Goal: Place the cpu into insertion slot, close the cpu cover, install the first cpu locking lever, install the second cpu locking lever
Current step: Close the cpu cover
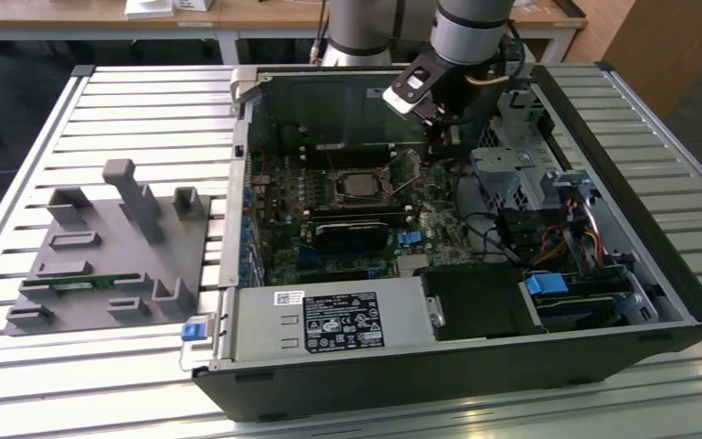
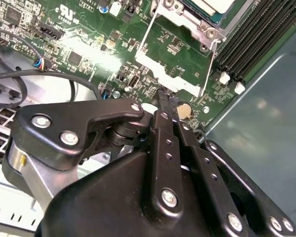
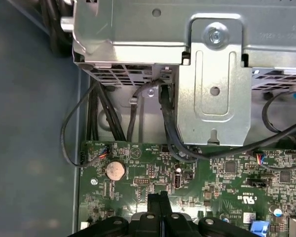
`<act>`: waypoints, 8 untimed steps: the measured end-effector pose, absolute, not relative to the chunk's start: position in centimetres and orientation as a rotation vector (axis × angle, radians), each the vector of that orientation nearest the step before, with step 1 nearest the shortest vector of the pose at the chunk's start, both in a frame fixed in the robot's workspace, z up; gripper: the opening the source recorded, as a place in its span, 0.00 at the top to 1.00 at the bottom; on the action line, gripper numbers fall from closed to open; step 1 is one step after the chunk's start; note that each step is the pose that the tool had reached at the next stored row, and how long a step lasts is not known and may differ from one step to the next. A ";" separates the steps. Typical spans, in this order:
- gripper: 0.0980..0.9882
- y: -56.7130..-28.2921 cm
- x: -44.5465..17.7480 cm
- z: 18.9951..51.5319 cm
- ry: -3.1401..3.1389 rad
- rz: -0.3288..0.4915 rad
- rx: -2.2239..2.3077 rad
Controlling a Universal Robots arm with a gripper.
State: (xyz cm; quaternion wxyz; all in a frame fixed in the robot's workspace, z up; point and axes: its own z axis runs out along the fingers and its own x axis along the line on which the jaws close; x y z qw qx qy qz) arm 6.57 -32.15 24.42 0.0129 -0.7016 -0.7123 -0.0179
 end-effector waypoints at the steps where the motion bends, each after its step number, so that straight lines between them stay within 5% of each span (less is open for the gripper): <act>1: 0.99 -32.1 6.6 24.3 -2.219 -0.054 -2.186; 8: 0.99 -32.1 6.3 24.1 -2.216 -0.049 -2.183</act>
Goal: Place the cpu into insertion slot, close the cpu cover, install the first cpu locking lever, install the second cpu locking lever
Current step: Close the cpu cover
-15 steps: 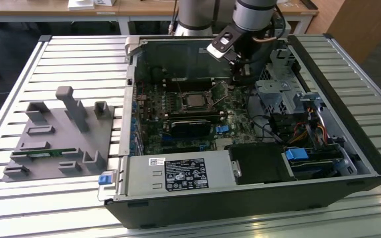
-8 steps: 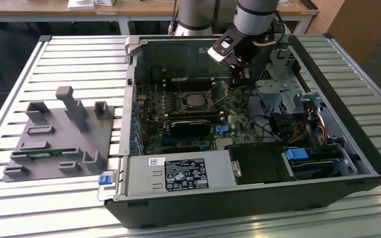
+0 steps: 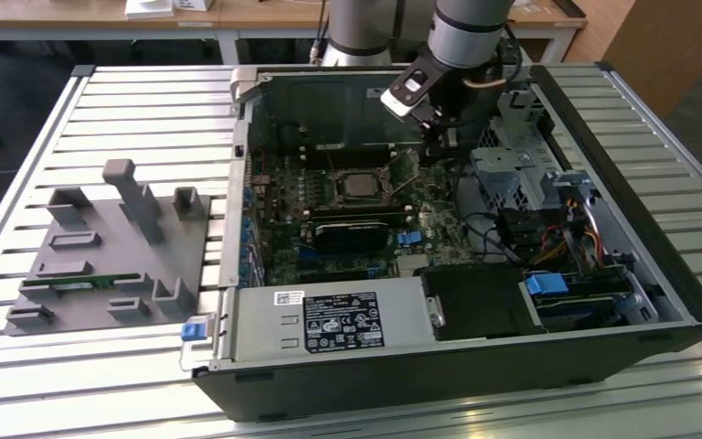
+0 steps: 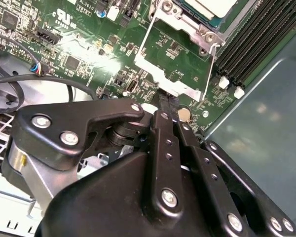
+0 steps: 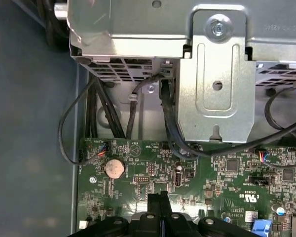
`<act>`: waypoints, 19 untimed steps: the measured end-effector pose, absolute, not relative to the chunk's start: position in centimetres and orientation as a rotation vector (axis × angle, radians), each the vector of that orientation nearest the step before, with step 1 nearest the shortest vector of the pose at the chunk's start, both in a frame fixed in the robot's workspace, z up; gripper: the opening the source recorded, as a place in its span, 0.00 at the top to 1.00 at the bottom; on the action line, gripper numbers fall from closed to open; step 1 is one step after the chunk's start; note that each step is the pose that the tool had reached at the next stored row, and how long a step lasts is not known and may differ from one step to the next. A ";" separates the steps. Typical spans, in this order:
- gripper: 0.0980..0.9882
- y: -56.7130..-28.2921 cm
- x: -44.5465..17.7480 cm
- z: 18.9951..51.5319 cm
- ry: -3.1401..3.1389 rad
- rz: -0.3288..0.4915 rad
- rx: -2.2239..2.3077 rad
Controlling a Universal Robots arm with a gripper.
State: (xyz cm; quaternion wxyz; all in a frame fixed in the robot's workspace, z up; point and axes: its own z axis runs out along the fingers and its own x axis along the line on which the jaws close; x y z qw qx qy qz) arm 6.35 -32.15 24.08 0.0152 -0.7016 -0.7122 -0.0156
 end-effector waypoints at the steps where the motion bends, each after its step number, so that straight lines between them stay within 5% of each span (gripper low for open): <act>1: 0.99 -32.1 6.3 24.1 -2.216 -0.049 -2.183; 19: 0.99 -32.1 5.0 24.1 -2.216 -0.049 -2.183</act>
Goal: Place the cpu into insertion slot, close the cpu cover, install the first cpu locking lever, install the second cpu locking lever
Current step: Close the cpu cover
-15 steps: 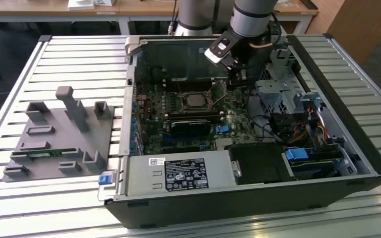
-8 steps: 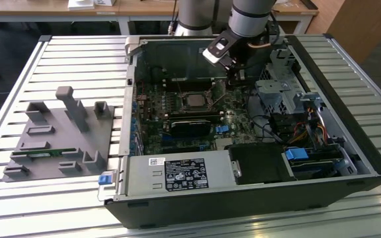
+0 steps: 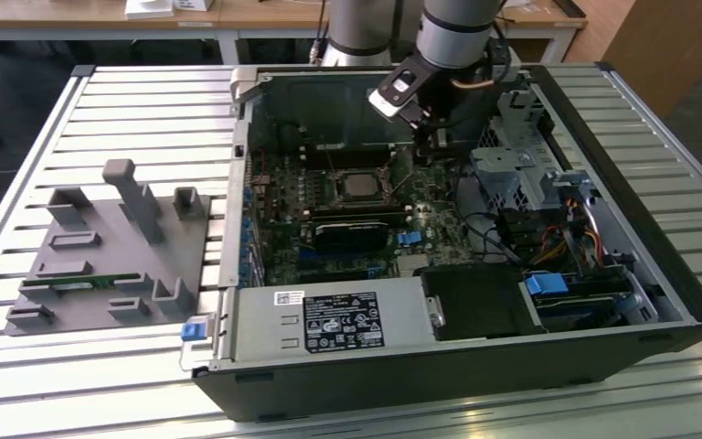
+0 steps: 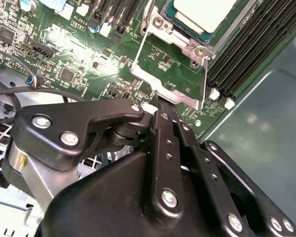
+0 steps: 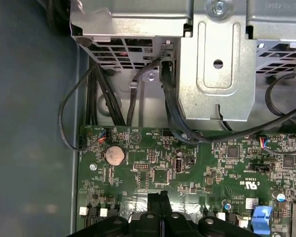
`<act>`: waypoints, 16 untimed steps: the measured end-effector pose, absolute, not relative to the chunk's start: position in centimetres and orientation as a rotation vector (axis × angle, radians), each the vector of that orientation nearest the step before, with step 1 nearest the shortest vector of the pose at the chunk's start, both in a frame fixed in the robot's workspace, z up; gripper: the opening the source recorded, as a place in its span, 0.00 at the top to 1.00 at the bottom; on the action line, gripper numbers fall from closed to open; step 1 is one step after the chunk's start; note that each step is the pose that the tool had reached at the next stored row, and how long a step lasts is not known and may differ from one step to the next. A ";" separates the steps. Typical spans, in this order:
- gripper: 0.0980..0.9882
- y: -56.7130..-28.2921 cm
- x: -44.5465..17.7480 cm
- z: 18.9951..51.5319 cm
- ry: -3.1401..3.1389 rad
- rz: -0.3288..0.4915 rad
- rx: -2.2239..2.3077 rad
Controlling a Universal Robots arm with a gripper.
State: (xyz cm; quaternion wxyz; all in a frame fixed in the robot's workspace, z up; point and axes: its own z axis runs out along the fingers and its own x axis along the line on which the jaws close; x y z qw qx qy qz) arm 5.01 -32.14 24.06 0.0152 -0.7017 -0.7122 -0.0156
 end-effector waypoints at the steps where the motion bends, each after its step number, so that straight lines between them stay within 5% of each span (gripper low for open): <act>1: 0.99 -32.1 5.0 24.1 -2.216 -0.049 -2.183; 16: 0.99 -32.1 4.3 24.0 -2.216 -0.049 -2.183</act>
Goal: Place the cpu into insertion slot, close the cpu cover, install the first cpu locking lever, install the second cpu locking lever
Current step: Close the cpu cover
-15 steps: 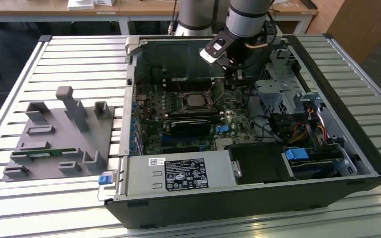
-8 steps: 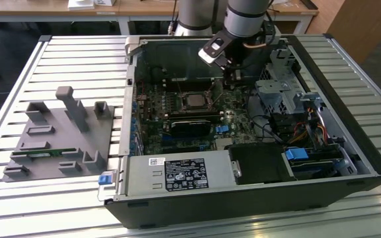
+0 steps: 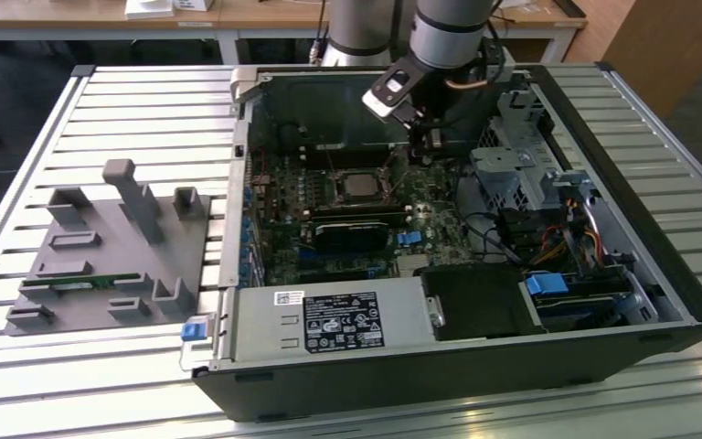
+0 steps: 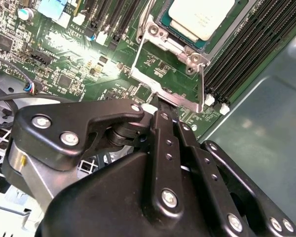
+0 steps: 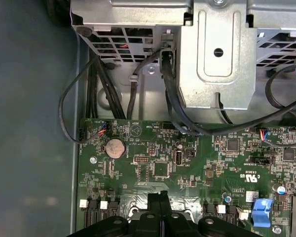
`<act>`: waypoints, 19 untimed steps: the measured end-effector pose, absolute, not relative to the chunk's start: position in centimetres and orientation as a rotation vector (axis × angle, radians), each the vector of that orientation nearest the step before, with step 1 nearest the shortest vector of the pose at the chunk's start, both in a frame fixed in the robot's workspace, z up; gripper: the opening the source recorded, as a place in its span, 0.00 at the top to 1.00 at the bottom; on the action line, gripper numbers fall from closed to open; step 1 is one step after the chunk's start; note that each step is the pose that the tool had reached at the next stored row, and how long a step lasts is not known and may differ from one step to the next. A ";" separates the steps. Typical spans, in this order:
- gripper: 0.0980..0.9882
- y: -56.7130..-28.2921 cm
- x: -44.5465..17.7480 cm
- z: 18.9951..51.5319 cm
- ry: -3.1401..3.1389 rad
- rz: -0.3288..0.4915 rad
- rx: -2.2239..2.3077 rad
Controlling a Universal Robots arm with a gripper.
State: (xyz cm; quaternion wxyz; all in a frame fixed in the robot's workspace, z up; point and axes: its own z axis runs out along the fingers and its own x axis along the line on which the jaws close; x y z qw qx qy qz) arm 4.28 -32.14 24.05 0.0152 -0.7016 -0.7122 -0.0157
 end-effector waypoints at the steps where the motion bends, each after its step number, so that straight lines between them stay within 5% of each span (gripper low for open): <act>1: 0.99 -32.1 4.2 24.0 -2.216 -0.049 -2.183; 19: 0.99 -32.1 3.5 24.0 -2.216 -0.049 -2.183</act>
